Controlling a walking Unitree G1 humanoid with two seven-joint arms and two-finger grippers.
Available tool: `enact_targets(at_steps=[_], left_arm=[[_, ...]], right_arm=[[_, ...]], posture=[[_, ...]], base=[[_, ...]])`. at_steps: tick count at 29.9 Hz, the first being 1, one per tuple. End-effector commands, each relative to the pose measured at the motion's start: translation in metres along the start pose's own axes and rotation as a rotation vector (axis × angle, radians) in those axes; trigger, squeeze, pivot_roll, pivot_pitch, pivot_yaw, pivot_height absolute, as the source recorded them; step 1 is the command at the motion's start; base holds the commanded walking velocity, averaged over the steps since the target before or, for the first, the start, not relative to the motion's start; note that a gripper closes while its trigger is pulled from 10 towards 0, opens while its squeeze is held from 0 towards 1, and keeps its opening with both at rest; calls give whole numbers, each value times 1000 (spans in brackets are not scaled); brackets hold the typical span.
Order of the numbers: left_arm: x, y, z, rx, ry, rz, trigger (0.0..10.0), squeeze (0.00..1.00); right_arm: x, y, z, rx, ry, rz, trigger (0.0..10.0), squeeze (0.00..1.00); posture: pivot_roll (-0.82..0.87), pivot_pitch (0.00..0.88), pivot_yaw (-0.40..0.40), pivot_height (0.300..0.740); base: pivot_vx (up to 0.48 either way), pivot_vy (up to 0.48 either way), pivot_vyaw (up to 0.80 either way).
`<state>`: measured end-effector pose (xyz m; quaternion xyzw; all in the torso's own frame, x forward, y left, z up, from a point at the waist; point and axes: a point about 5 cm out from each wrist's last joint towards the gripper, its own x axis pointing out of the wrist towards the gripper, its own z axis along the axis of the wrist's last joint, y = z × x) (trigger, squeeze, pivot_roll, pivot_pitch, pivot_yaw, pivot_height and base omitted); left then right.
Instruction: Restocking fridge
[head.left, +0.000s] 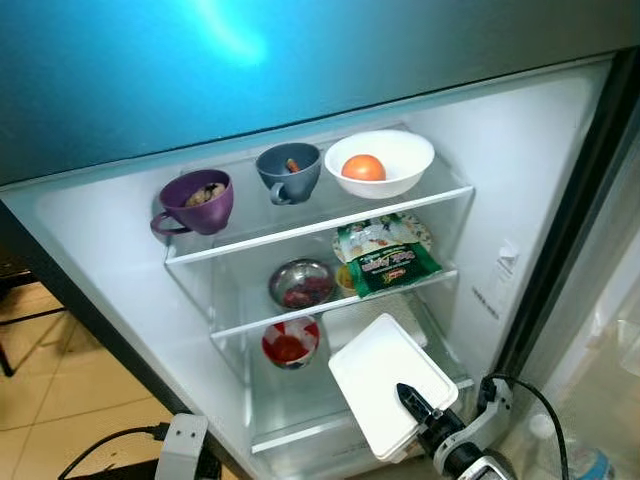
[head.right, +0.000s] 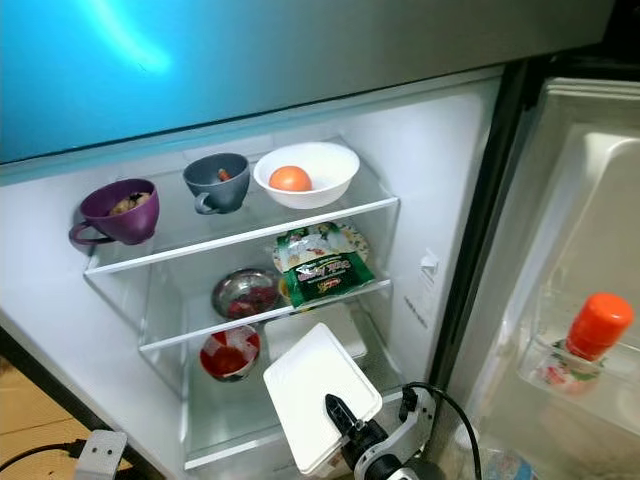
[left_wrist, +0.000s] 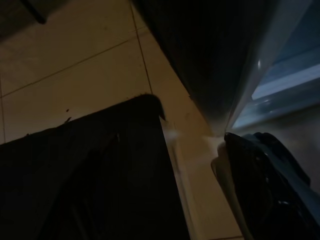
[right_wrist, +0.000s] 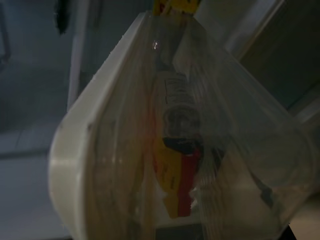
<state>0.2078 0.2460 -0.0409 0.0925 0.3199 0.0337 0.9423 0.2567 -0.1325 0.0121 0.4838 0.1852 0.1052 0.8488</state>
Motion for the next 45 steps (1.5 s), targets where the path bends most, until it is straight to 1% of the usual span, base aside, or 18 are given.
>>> enact_targets(at_steps=[1,3,5,7,8,9,10,11,12,13,17,19,22,24,29,34,38,45], left_arm=[[1,21,16,-13,-48,52,10000,0],[1,23,34,-40,-117,50,10000,0],[0,24,39,-41,-140,44,10000,0],[-6,23,44,8,-174,16,10000,0],[-17,18,49,105,-228,-53,10000,0],[-17,18,49,105,-228,-53,10000,0],[-36,5,52,211,-281,-190,10000,0],[-36,5,52,211,-281,-190,10000,0],[-50,-6,54,254,-302,-295,10000,0],[-50,-6,54,254,-302,-295,10000,0],[-100,-29,53,243,-263,-588,10000,0],[-116,-28,51,222,-236,-629,10000,0],[-124,-25,49,213,-224,-633,10000,0],[-139,-20,46,211,-200,-640,10000,0],[-146,-17,47,211,-175,-636,10000,0],[-138,-20,58,207,-189,-628,10000,0],[-130,-25,77,209,-238,-628,10000,0],[-130,-35,99,205,-277,-646,10000,0]], right_arm=[[14,23,-24,137,-3,65,10000,0],[22,28,-20,171,-32,80,10000,0],[25,29,-19,170,-37,75,10000,0],[30,33,-17,175,-51,79,10000,0],[38,41,-14,187,-74,90,10000,0],[38,41,-14,187,-74,90,10000,0],[46,48,-10,200,-98,93,10000,0],[46,48,-10,200,-98,93,10000,0],[50,50,-8,204,-107,86,10000,0],[50,50,-8,204,-107,86,10000,0],[58,52,-8,199,-111,39,10000,0],[62,53,-9,188,-110,20,10000,0],[64,55,-8,190,-113,22,10000,0],[69,61,-6,192,-117,33,10000,0],[77,71,-5,233,-126,56,10000,0],[84,82,-3,283,-150,90,10000,0],[88,89,0,292,-172,108,10000,0],[94,99,9,307,-210,160,10000,0]], posture=[[35,170,137,341],[49,193,145,341],[49,193,145,341],[53,209,152,341],[58,222,157,341],[58,222,157,341],[70,231,158,341],[70,231,158,341],[84,239,158,341],[84,239,158,341],[97,251,160,341],[102,256,163,341],[106,259,164,341],[110,261,164,341],[134,262,162,341],[153,272,163,341],[170,292,152,341],[205,313,159,341]], base=[[0,0,0],[0,0,0],[0,0,0],[0,0,0],[0,0,0],[0,0,0],[0,0,0],[0,0,0],[0,0,0],[0,0,0],[0,0,0],[0,0,0],[0,0,0],[0,0,0],[0,0,0],[0,0,0],[0,0,0],[0,0,0]])
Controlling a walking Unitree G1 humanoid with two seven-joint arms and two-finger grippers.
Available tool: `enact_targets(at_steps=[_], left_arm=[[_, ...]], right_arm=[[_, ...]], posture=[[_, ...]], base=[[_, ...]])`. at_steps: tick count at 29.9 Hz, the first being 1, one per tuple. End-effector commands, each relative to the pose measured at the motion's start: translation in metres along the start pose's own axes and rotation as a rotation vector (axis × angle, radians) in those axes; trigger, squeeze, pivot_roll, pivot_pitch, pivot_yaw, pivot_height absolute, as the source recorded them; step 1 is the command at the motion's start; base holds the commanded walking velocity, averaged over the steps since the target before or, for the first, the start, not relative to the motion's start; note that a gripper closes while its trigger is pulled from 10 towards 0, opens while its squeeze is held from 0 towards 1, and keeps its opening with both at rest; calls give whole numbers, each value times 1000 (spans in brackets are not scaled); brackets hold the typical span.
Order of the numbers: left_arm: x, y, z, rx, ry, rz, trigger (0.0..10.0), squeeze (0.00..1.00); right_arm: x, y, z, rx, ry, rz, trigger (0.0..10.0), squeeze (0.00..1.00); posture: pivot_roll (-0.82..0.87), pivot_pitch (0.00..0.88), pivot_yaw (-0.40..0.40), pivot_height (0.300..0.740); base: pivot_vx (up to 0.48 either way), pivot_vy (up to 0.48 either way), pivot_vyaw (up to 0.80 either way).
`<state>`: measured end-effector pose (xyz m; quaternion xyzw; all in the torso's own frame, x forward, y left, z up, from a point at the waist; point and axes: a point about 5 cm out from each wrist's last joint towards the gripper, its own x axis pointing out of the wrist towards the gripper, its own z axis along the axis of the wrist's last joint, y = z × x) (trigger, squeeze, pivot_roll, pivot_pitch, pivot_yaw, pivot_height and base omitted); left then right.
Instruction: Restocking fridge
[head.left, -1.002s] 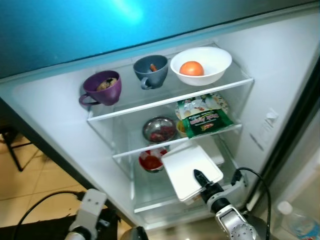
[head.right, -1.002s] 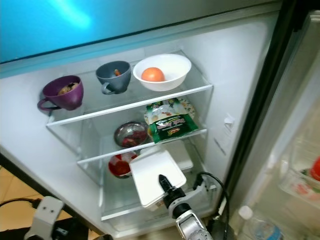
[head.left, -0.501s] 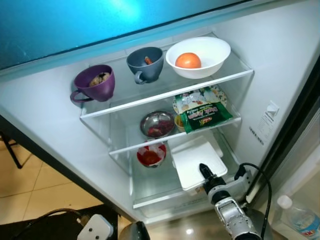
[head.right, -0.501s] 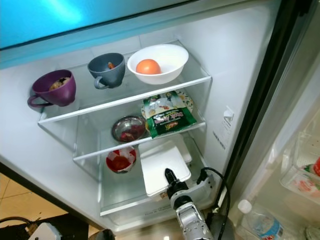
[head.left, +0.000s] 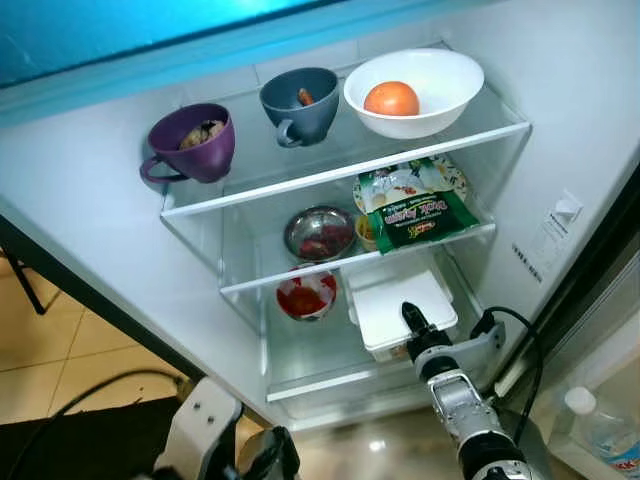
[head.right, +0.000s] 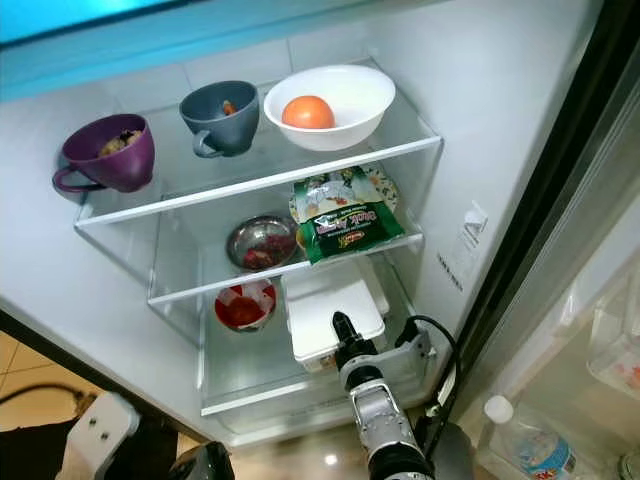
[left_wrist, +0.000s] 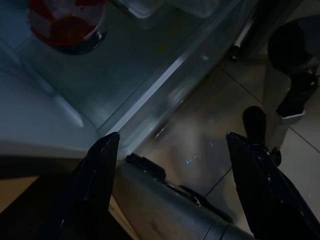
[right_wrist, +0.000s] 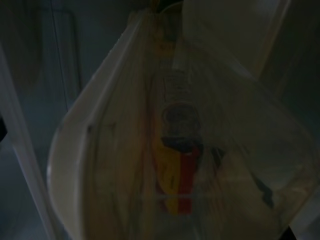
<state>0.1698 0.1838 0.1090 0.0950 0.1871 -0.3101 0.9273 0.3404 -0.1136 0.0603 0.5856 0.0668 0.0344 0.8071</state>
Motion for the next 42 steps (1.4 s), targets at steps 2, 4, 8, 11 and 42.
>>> enact_targets(at_steps=[2,4,8,11,42], left_arm=[[-1,-6,-1,-30,23,-11,10000,0],[-1,-8,1,-32,21,-15,10000,0],[-5,-14,5,-38,32,-29,10000,0],[-5,-16,6,-40,37,-30,10000,0],[-15,-33,14,-94,67,16,10000,0]], right_arm=[[13,39,-46,112,68,99,10000,0],[14,40,-44,122,55,101,10000,0],[20,49,-37,156,16,149,10000,0],[22,54,-34,160,5,159,10000,0],[32,52,-16,93,-77,-21,10000,1000]], posture=[[210,315,161,341],[224,321,166,341],[256,335,173,341],[267,342,175,341],[377,351,188,341]], base=[[0,0,0],[0,0,0],[0,0,0],[0,0,0],[0,0,0]])
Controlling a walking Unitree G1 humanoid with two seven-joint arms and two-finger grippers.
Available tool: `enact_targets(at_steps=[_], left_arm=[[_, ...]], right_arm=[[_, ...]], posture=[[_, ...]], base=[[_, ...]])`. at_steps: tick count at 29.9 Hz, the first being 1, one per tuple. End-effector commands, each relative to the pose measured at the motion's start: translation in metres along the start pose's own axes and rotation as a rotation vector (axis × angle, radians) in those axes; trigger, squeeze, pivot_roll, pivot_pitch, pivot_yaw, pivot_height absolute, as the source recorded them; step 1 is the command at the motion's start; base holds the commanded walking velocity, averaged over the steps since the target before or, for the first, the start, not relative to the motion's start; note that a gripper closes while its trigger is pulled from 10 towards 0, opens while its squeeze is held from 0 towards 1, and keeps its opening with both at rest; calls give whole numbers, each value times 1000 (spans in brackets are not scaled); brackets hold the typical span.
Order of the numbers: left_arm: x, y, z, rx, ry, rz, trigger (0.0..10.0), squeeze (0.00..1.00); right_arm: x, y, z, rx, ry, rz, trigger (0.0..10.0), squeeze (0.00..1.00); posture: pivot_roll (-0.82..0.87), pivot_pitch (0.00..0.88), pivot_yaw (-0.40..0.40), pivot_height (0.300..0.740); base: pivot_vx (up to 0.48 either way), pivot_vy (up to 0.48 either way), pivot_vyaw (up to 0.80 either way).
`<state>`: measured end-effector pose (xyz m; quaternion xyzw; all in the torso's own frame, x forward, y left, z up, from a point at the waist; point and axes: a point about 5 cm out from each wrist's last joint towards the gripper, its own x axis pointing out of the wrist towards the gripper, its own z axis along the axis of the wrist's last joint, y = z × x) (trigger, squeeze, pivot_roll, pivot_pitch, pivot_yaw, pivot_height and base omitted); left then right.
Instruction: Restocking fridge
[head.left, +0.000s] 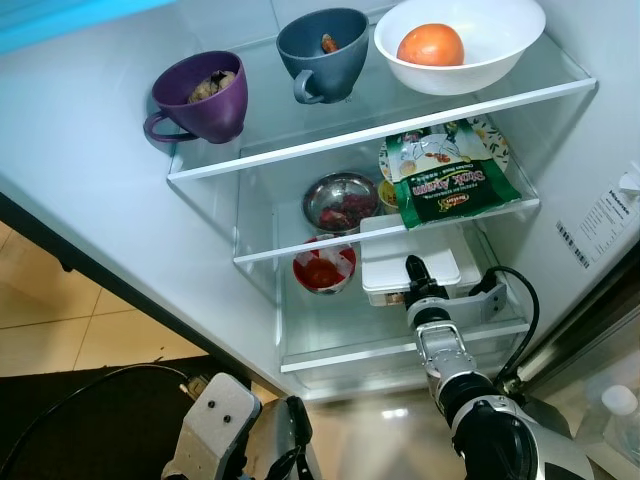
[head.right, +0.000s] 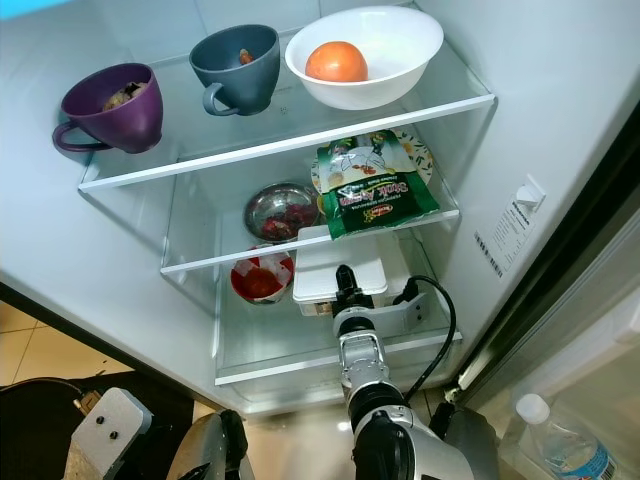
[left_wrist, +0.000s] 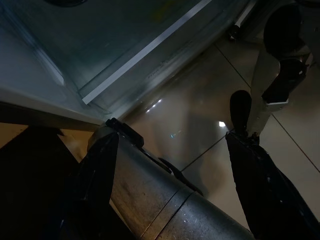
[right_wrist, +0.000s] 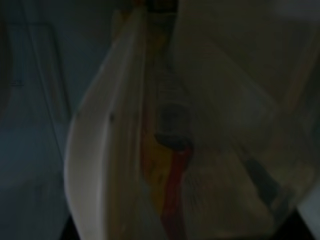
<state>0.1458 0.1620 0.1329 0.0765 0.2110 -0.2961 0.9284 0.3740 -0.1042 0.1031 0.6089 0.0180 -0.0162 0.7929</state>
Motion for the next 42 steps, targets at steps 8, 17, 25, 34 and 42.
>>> enact_targets(at_steps=[8,17,25,34,42], left_arm=[[9,0,-8,-47,18,-5,10000,0],[25,-2,-9,-76,-9,-23,10000,0],[39,-2,-8,-82,-33,-40,10000,0],[46,0,-7,-72,-49,-43,10000,0],[47,2,-7,-63,-58,-35,10000,0]], right_arm=[[-9,-1,-32,-107,126,21,10000,0],[-27,-27,-30,-281,151,14,10000,0],[-51,-41,-22,-140,185,-8,10000,0],[-59,-11,-20,42,253,255,10000,0],[-67,-5,-31,43,348,275,10000,0]], posture=[[313,348,160,341],[199,355,110,341],[138,323,91,341],[142,295,94,341],[146,279,88,341]], base=[[0,0,0],[0,0,0],[0,0,0],[0,0,0],[0,0,0]])
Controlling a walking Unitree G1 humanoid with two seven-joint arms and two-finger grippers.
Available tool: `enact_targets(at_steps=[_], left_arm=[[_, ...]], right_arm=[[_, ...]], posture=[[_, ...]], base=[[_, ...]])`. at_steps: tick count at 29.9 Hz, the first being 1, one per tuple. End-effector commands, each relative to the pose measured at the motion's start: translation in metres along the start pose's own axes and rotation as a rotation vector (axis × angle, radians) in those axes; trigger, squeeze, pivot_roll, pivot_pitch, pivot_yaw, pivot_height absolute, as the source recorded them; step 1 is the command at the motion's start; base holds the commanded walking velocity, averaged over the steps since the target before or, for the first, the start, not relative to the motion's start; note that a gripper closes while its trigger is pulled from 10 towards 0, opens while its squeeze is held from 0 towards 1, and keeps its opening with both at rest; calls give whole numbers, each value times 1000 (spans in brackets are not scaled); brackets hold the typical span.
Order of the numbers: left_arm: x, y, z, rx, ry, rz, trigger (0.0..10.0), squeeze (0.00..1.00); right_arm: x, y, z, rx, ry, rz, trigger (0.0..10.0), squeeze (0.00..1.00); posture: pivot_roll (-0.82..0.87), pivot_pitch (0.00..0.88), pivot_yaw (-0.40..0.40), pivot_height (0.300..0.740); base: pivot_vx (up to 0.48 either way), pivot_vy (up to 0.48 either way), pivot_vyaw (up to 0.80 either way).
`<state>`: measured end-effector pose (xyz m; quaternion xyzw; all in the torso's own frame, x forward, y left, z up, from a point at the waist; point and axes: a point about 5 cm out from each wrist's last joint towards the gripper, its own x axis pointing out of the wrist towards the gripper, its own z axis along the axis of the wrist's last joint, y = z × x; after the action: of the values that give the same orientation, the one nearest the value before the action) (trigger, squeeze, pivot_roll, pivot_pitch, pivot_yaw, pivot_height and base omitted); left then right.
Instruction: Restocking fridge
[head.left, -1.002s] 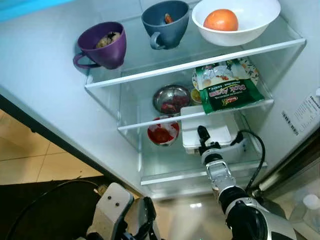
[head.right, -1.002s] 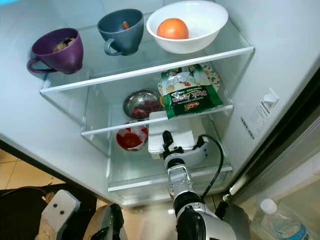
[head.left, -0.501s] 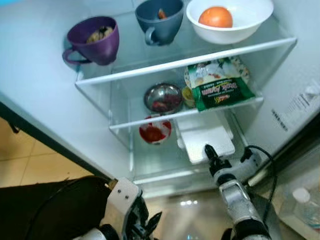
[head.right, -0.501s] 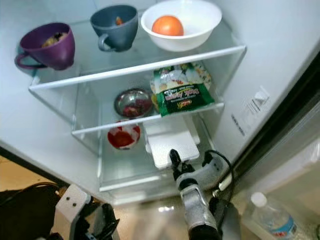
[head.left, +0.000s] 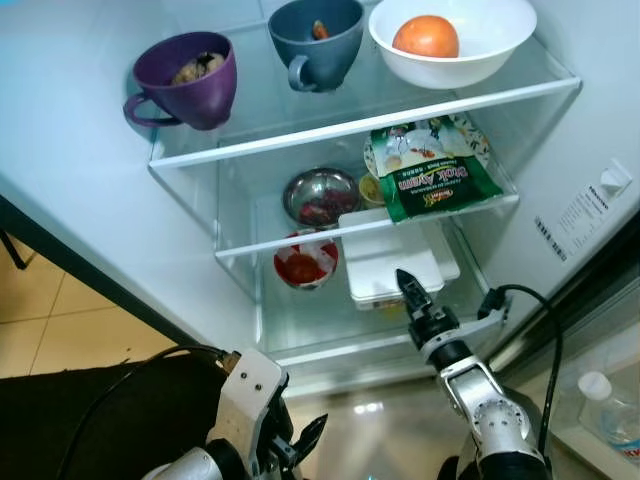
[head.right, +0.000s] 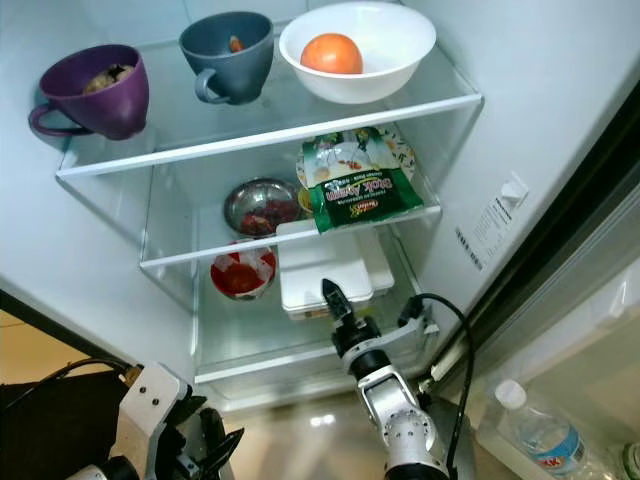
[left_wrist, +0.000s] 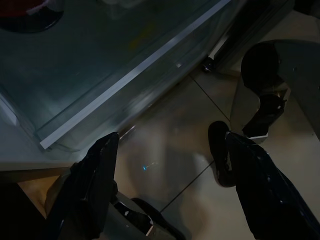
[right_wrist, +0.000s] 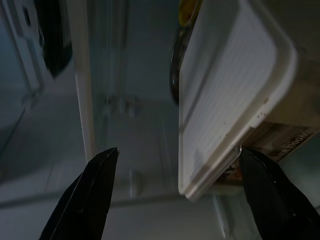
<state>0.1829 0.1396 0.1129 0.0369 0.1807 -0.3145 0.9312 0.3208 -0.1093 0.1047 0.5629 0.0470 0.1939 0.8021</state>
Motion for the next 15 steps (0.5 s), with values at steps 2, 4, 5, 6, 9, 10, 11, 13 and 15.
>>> enact_targets(at_steps=[2,4,5,6,9,10,11,13,15], left_arm=[[-1,0,-8,-14,24,12,10000,0],[0,-1,-8,-12,22,10,10000,0],[1,-1,-8,-12,20,10,10000,0],[1,-1,-8,-11,19,10,10000,0],[2,0,-7,-11,15,13,10000,0],[2,1,-6,-11,13,14,10000,0],[2,1,-6,-11,13,14,10000,0],[3,1,-6,-12,12,13,10000,0],[3,1,-7,-11,12,11,10000,0]], right_arm=[[-2,2,-41,141,39,-7,10000,0],[-3,-1,-47,134,82,-28,10000,0],[-4,-4,-47,125,81,-46,10000,0],[-5,-6,-47,118,78,-60,10000,0],[-9,-19,-41,78,48,-138,10000,0],[-10,-21,-38,78,36,-153,10000,0],[-10,-21,-38,78,36,-153,10000,0],[-10,-23,-33,76,12,-162,10000,0],[-7,-23,-32,71,11,-160,10000,0]], posture=[[146,278,88,341],[144,272,87,341],[144,272,87,341],[144,268,88,341],[145,269,89,341],[145,268,95,341],[145,268,95,341],[145,269,98,341],[149,267,104,341]], base=[[0,0,0],[0,0,0],[0,0,0],[0,0,0],[0,0,0],[0,0,0],[0,0,0],[0,0,0],[0,0,0]])
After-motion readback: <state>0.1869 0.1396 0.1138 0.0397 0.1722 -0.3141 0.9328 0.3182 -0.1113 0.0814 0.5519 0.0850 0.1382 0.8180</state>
